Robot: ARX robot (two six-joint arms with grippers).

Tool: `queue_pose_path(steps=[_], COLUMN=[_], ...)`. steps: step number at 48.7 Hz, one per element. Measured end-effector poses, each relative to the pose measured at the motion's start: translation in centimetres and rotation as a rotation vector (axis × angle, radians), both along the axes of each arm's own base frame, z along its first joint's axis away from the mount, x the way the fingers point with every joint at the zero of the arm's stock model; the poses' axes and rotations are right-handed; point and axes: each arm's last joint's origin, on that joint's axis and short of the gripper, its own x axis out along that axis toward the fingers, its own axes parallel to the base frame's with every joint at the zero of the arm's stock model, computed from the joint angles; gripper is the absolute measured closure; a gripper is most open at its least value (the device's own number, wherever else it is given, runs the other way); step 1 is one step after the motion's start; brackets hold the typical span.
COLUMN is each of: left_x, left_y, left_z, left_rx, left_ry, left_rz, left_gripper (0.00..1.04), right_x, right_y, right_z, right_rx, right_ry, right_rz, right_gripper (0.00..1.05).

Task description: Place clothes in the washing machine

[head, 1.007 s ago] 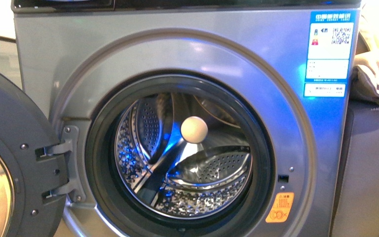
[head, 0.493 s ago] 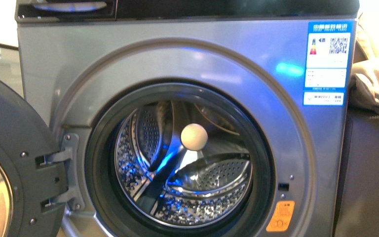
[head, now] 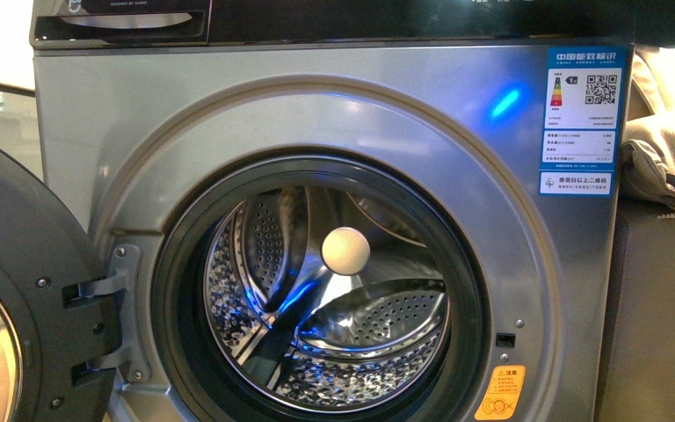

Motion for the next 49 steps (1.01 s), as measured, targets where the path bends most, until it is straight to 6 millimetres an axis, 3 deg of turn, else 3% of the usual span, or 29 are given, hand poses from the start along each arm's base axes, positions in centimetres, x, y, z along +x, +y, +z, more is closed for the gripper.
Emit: queue_pose_path(steps=[11, 15, 35, 49], left_x=[0.0, 0.0, 0.0, 0.0], left_y=[0.0, 0.0, 0.0, 0.0], left_z=[0.0, 0.0, 0.0, 0.0], left_rx=[0.0, 0.0, 0.0, 0.0], left_ry=[0.0, 0.0, 0.0, 0.0], left_rz=[0.0, 0.0, 0.0, 0.0], left_gripper=[0.06, 0.06, 0.06, 0.06], right_x=[1.8, 1.8, 3.9, 3.9], right_y=[8.6, 10.3, 16.3, 17.4], right_z=[1.0, 1.2, 0.0, -0.4], right_rx=[-0.016, -0.023, -0.059, -0.058], right_ry=[0.057, 0.061, 0.132, 0.135], right_rz=[0.191, 0.226, 0.318, 0.349], right_gripper=[0.98, 0.98, 0.98, 0.98])
